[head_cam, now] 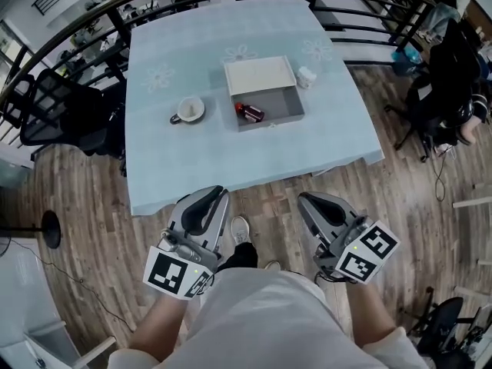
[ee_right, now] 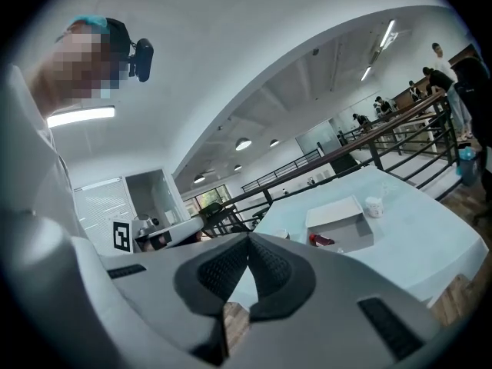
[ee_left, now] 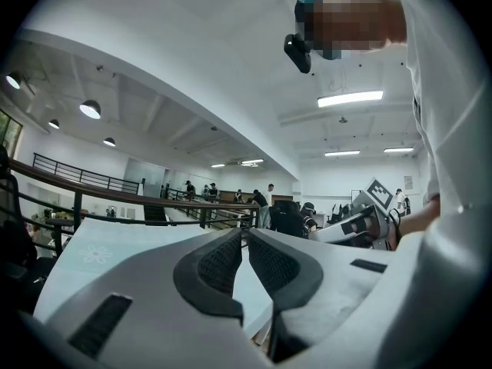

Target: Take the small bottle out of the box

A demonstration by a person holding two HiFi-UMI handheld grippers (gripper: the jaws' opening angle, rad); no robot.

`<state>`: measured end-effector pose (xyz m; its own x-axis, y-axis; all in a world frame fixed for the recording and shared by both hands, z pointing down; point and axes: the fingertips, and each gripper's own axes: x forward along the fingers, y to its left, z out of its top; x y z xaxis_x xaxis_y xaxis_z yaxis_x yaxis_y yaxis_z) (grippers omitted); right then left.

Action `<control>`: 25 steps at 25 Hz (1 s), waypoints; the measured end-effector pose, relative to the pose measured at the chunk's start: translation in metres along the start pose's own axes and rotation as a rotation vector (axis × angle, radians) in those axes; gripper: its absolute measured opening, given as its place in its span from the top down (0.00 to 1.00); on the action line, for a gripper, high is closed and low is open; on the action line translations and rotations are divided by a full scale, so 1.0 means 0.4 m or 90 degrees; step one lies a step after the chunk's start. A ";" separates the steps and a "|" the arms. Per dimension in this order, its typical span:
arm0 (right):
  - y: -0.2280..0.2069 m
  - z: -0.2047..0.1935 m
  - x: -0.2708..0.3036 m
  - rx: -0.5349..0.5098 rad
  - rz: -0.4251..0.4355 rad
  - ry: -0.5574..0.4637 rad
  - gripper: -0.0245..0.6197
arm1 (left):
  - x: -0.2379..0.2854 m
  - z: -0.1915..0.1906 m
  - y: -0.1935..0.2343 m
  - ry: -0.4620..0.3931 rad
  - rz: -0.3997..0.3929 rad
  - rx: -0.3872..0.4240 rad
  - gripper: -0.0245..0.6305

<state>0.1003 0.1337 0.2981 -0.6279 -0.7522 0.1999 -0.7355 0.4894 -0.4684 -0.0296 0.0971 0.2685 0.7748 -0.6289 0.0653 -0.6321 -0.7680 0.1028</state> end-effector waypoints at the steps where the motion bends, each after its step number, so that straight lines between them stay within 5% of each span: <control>1: -0.003 0.006 0.018 -0.002 -0.004 0.002 0.93 | 0.006 0.002 0.017 0.000 -0.002 -0.002 0.93; 12: -0.041 0.075 0.205 0.001 -0.028 0.010 0.93 | 0.074 0.022 0.216 0.004 -0.020 -0.012 0.93; 25: -0.100 0.081 0.322 0.011 -0.044 0.022 0.93 | 0.118 -0.017 0.323 0.028 -0.030 -0.023 0.93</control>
<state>0.0572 0.0031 0.3145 -0.5840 -0.7685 0.2613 -0.7733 0.4289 -0.4671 -0.0745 -0.0311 0.2917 0.8043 -0.5851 0.1034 -0.5942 -0.7916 0.1426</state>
